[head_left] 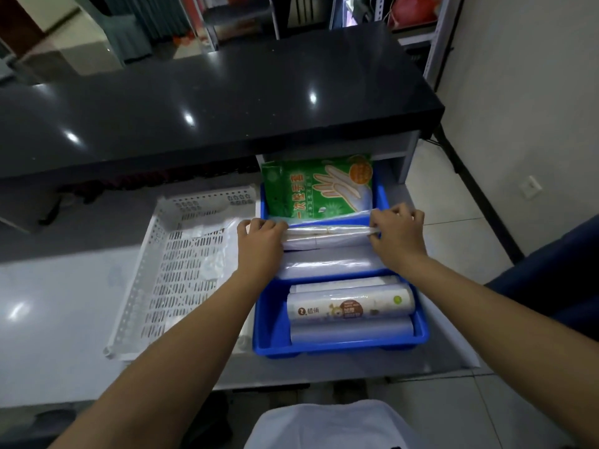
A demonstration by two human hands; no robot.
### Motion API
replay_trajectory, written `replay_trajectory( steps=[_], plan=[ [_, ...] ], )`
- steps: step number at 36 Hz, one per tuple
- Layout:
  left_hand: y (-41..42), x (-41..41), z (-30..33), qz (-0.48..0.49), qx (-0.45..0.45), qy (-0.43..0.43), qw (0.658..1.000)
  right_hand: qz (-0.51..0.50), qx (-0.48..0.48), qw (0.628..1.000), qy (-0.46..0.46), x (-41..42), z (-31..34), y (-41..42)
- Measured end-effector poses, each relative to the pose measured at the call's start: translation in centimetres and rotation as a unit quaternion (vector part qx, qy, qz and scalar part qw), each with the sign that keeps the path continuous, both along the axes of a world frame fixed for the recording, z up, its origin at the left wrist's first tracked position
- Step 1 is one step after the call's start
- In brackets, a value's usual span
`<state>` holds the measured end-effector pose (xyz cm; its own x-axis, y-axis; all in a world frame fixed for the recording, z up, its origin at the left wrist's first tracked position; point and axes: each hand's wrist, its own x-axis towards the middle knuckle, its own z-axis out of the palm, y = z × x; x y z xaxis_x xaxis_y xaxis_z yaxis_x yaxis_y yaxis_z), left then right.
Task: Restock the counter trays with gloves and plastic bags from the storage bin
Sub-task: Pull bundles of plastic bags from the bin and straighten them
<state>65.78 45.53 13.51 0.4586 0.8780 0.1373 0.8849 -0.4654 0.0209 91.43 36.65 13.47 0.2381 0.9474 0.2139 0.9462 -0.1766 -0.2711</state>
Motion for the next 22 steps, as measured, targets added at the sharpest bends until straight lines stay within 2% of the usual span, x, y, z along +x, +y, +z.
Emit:
replay_trajectory(
  steps=[5,12,15,18,22],
  plan=[
    [0.2,0.1,-0.6,-0.014,-0.039,0.027,0.999,0.009,-0.027,0.999,-0.030,0.0,-0.7,0.6],
    [1.0,0.3,1.0,-0.013,-0.146,0.100,0.984,0.046,-0.196,0.979,-0.010,1.2,0.3,2.1],
    [1.7,0.6,2.1,-0.009,-0.197,0.114,0.974,0.076,-0.236,0.969,-0.010,1.9,1.4,3.0],
    [2.0,0.8,2.9,-0.002,-0.201,0.078,0.976,0.060,-0.220,0.974,0.005,2.2,2.1,3.6],
    [1.6,0.6,2.4,0.007,-0.125,0.006,0.992,0.041,-0.153,0.987,0.000,1.7,1.9,3.5]
  ],
)
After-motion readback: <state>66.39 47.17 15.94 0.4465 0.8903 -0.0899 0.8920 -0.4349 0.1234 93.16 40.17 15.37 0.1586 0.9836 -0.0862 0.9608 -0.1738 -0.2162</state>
